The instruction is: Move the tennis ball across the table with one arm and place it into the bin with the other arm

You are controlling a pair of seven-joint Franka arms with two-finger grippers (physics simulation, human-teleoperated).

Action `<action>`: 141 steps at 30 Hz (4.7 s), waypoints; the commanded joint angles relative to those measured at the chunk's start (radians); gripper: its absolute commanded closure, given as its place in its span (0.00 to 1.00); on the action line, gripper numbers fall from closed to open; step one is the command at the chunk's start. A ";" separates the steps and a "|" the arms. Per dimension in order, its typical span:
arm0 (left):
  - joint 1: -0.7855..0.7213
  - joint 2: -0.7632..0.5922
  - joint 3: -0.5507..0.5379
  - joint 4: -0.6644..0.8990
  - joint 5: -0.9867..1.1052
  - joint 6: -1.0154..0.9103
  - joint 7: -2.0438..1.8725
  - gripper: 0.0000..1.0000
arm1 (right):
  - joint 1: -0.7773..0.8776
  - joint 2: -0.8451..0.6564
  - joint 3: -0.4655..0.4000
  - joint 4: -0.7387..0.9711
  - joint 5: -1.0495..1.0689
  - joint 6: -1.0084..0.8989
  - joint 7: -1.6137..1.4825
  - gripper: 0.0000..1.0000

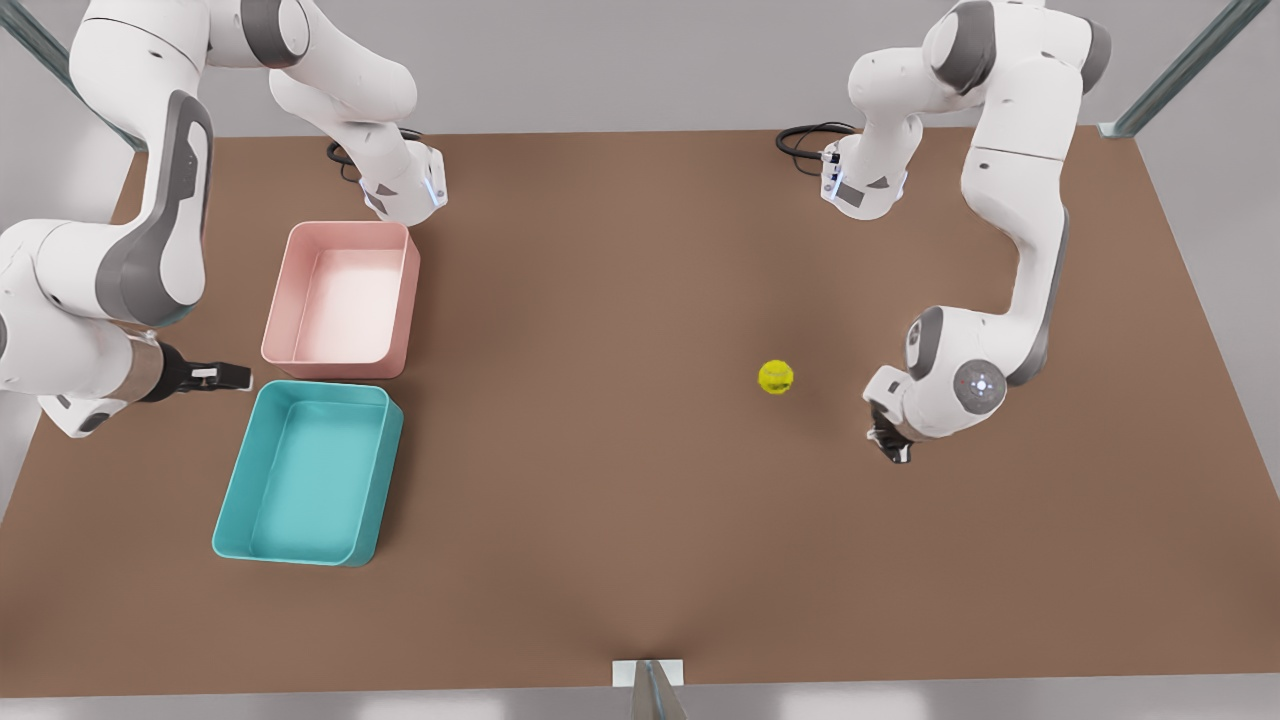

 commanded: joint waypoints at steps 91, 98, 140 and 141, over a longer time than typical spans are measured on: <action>-0.124 -0.073 0.139 0.591 -0.072 -0.921 -1.619 0.00 | 0.938 0.242 0.020 -0.587 -0.007 1.047 1.172 0.00; -0.126 -0.073 0.141 0.591 -0.072 -0.921 -1.619 0.00 | 0.934 0.288 0.018 -0.587 -0.007 1.102 1.172 0.00; -0.129 -0.066 0.141 0.591 -0.074 -0.923 -1.627 0.00 | 0.170 -0.086 0.014 0.085 -0.054 -0.178 0.308 0.00; -0.129 -0.066 0.141 0.593 -0.074 -0.923 -1.627 0.00 | 0.127 -0.123 0.021 0.021 -0.059 -0.140 0.282 0.00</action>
